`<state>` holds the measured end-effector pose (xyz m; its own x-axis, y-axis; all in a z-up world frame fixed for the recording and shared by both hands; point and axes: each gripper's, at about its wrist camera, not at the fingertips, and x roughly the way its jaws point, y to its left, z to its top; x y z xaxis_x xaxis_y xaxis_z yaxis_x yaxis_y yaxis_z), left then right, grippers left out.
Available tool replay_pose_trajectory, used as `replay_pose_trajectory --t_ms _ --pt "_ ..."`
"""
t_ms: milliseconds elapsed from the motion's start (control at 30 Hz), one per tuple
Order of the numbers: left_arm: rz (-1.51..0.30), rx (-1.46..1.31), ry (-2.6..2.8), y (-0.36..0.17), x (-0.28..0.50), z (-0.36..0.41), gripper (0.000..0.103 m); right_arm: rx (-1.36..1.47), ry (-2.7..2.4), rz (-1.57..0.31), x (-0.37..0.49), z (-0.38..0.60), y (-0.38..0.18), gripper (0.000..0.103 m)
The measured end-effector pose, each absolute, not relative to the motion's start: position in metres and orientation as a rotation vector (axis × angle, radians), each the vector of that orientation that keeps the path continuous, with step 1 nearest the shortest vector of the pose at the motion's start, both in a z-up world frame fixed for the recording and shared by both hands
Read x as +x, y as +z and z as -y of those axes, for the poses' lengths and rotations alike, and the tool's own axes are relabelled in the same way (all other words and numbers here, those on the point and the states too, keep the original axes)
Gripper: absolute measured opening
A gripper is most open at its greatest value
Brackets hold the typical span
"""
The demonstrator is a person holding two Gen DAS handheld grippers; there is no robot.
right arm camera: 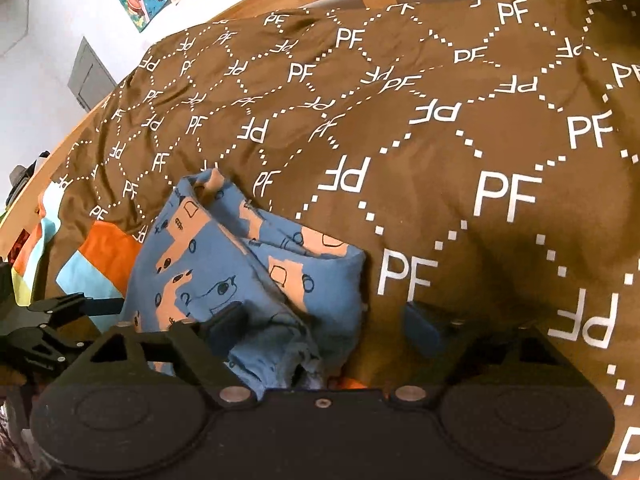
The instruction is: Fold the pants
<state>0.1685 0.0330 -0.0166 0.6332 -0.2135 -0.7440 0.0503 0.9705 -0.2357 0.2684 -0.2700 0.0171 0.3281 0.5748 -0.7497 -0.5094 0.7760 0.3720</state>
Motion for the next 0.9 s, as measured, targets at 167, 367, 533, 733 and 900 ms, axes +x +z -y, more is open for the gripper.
replay_pose_trajectory --t_ms 167,367,533,733,900 --pt "-0.872 -0.239 -0.156 -0.016 0.167 -0.034 0.101 0.095 0.689 -1.014 0.271 0.268 0.018 0.075" --pt "-0.879 -0.238 -0.172 -0.014 0.166 -0.032 0.091 0.099 0.692 -1.024 0.268 0.264 0.021 0.049" --pt "-0.905 -0.242 -0.238 -0.014 0.167 -0.028 0.070 0.050 0.681 -1.034 0.268 0.260 0.025 0.039" --pt "-0.920 -0.238 -0.280 -0.014 0.165 -0.023 0.044 -0.016 0.655 -1.039 0.265 0.248 0.028 0.032" --pt "-0.922 -0.230 -0.283 -0.010 0.165 -0.022 0.023 -0.051 0.644 -1.009 0.259 0.245 0.033 0.024"
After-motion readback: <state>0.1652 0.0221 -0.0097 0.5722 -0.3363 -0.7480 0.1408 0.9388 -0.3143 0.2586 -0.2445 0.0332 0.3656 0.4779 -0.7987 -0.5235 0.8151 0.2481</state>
